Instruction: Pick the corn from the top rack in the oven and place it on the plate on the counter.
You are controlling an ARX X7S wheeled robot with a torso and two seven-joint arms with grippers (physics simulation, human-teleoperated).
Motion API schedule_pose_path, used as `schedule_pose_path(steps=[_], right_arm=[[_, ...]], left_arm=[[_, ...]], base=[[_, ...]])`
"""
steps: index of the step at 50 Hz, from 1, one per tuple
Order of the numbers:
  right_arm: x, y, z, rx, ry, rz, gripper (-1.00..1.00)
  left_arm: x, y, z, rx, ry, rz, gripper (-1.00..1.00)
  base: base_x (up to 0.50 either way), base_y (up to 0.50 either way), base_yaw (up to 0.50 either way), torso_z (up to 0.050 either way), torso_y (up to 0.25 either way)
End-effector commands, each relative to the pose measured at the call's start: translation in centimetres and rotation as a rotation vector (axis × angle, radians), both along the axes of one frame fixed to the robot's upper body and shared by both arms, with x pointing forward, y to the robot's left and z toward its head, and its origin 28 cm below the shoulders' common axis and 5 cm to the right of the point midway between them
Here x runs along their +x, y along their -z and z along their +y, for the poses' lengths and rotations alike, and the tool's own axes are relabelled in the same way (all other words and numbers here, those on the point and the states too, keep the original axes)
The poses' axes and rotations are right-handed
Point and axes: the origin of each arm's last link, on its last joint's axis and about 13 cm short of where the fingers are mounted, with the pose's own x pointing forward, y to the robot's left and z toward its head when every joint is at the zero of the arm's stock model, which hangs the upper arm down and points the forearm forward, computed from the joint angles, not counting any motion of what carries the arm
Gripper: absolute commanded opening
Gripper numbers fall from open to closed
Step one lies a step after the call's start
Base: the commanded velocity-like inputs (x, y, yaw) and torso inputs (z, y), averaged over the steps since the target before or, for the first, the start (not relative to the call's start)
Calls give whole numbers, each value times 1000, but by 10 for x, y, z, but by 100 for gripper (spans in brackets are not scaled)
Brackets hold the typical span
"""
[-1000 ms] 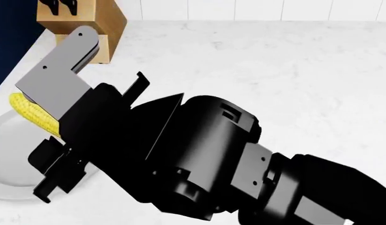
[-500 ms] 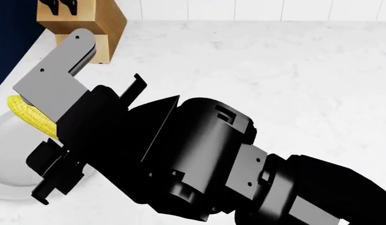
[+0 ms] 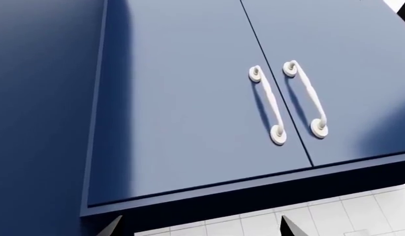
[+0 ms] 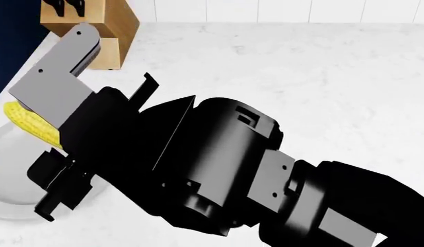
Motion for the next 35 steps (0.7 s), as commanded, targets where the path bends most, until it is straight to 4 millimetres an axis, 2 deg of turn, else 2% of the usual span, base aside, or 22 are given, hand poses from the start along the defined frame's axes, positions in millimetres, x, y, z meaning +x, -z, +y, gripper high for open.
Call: schedule_pose_path(steps=[1,4,7,10,16,24,35], right_arm=[[0,-15,-2,-23,-33,-17,-100],[2,-23,-1,47,-31,74,-100],[7,-27,0,114,17,79,-100],[10,-27,2,226,87,93,-100],[10,-20,9,403,159,246,-100],[10,-15,13,444,164,307,-100],[11,-10,15,404,161,284,-100]], left_arm=[[0,0,-1,0,5,-1,100],[0,1,0,-2,0,1,100],[0,0,0,-1,1,-1,100],[0,1,1,-1,2,0,100],[0,2,0,-1,2,2,100],[1,3,2,-5,-1,3,100],[1,3,2,-3,-5,0,100]], base=[[0,0,0,0,0],[0,0,0,0,0],[0,0,0,0,0],[0,0,0,0,0],[0,0,0,0,0],[0,0,0,0,0],[0,0,0,0,0]])
